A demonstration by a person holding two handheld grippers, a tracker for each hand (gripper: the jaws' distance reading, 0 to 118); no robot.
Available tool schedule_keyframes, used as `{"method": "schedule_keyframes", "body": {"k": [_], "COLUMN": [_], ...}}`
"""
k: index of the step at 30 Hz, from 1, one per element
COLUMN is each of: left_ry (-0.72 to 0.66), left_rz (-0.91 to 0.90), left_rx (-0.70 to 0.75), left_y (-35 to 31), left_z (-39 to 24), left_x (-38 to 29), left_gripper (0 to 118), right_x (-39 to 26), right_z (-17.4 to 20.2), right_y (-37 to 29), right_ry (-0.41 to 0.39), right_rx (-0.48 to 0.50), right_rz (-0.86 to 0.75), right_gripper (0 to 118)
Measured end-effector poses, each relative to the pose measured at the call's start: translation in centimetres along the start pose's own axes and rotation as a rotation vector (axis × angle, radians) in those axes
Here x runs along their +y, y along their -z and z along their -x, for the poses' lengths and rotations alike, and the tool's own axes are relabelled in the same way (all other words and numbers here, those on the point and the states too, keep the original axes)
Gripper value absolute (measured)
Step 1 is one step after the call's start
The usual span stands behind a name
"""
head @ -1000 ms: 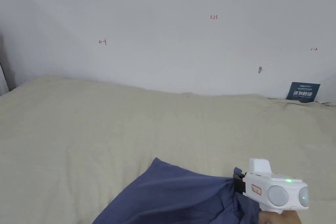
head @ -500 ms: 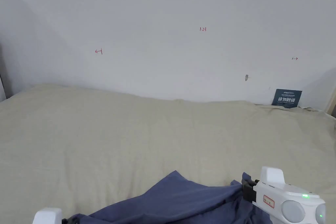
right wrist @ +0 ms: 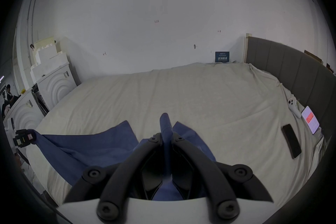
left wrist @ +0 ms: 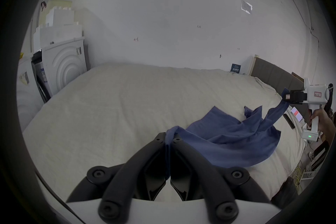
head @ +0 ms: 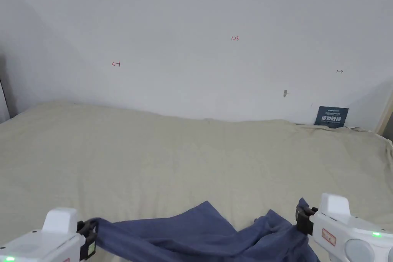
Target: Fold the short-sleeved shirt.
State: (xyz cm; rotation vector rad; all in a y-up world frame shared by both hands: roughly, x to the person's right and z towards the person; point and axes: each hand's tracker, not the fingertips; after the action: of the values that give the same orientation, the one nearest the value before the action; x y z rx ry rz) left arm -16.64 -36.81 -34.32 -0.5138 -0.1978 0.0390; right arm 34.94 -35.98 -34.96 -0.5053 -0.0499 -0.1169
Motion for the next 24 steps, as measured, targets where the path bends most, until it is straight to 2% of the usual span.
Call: {"method": "schedule_keyframes", "body": {"k": [5,11,14,24], "left_ry": [0.045,0.107,0.131,0.126], "left_rz": [-0.072,-0.166,-0.196,-0.2], "left_rx": [0.001,0.028,0.041,0.127], "left_y": [-0.5,-1.4,-1.5,1.2], "left_z": [0.6,1.5,1.7,2.2], "left_x": [5.6,15.6,19.9,28.4], "left_gripper": [0,0,0,0], "right_x": [5.3,14.5,18.4,28.3], "right_z": [0.8,2.2,3.1,4.5], "right_y": [-2.5,-5.8,-6.5,-4.3], "right_ry": [-0.073,-0.162,-0.221,-0.217], "right_rx": [-0.008,-0.026,-0.071,-0.144], "right_rz": [-0.114,-0.269,-0.331,-0.425], "right_gripper": [4,4,4,4]}}
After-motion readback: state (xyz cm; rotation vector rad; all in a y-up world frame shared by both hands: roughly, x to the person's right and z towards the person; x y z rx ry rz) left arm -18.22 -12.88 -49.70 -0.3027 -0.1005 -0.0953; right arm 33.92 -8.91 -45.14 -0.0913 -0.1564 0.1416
